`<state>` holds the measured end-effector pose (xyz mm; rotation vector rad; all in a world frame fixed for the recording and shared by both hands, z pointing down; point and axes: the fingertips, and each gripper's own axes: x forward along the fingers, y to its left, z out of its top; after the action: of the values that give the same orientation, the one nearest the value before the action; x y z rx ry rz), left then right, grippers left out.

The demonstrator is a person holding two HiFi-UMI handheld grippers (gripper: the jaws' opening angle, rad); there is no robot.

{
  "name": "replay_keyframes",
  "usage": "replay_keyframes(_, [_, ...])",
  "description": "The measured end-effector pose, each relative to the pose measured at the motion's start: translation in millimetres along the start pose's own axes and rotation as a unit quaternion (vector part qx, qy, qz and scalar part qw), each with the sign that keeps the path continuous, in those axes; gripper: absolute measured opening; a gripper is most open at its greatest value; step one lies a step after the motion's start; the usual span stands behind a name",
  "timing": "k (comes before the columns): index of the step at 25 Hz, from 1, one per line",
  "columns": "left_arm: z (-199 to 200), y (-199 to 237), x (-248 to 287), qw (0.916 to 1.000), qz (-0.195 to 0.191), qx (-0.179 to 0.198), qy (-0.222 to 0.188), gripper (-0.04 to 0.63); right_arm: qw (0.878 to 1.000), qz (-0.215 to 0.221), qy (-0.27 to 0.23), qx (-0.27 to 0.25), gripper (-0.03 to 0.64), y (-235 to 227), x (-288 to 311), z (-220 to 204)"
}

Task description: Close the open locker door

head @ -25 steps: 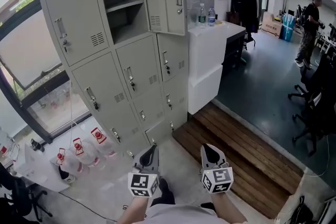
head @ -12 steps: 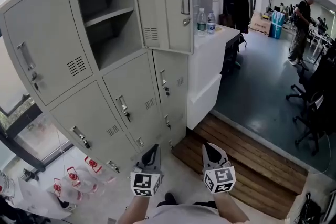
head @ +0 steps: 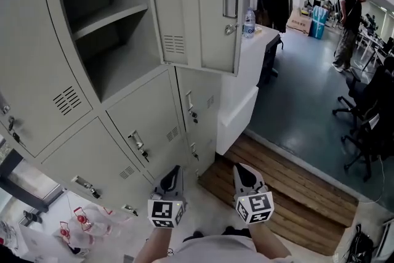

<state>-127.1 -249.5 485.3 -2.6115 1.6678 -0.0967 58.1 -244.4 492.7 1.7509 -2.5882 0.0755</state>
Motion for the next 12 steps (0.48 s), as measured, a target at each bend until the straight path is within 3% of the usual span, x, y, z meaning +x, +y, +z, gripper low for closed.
replay_keyframes(12, [1.3,0.3,33.1,0.9996,0.023,-0.014,0.003,0.009,1.000,0.024,-0.014,-0.016,0.015,-28.1,37.4,22.1])
